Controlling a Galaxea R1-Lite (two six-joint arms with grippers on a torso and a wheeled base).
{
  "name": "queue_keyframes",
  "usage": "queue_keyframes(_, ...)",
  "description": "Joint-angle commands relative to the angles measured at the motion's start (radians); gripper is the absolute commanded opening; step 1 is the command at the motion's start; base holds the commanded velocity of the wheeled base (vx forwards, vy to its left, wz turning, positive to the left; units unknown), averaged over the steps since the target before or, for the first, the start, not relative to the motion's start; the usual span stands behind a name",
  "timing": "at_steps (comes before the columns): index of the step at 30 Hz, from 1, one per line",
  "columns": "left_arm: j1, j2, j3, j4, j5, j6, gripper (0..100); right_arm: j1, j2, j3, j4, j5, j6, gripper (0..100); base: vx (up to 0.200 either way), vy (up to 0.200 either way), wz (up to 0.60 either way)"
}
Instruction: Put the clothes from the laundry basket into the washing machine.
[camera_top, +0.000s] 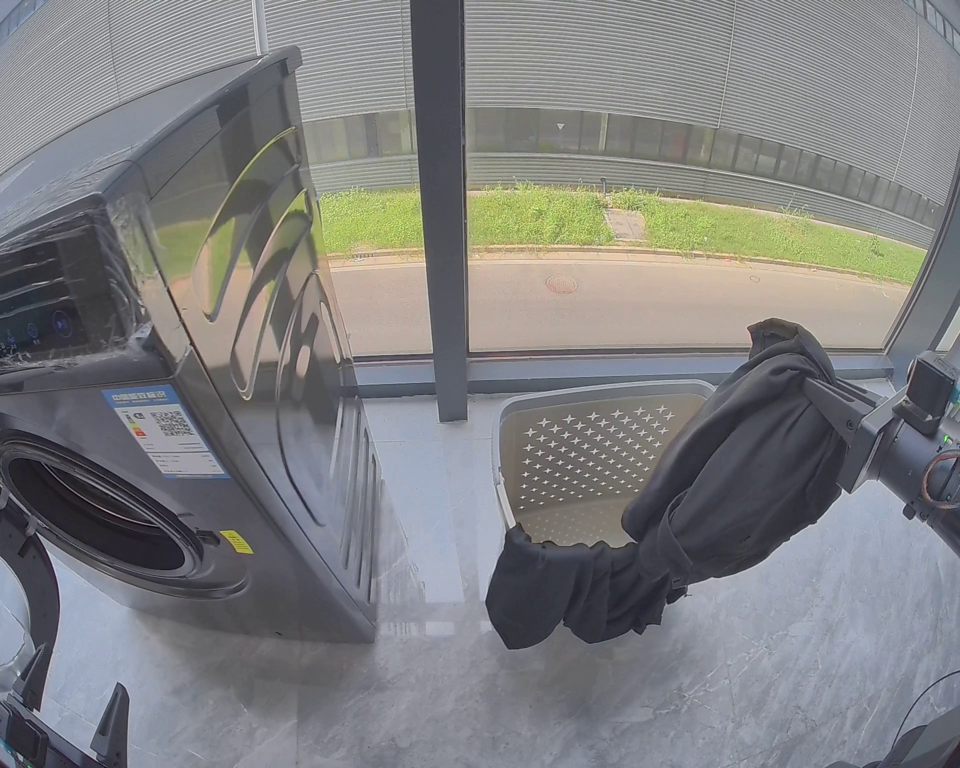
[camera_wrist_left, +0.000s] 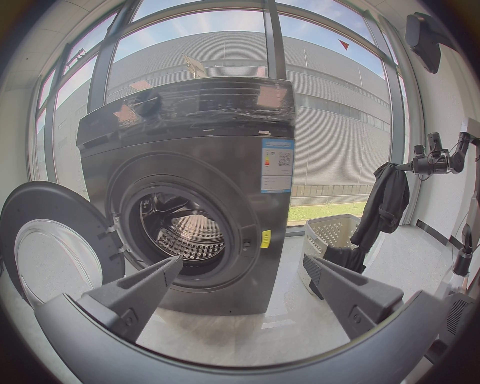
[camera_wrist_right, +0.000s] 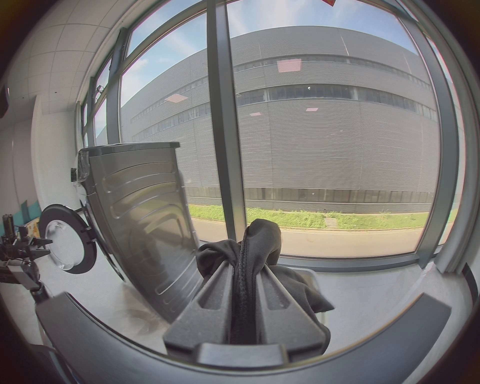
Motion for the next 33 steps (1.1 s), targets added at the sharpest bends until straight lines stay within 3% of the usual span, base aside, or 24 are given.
queue_keyframes(1,0.000,-0.017,0.015,0.000,0.000,0.001,100,0.018,0.010,0.000,0.000,0.001,-0.001,0,0.000,0.200,0.00)
queue_keyframes(25,0.001,-0.017,0.015,0.000,0.000,-0.008,100,0.024,0.000,0.000,-0.001,-0.007,-0.001,0,0.000,0.200,0.00)
queue_keyframes(33,0.001,-0.017,0.015,0.000,0.002,-0.011,100,0.024,0.000,0.000,-0.001,-0.005,-0.002,0,-0.050,0.000,0.00)
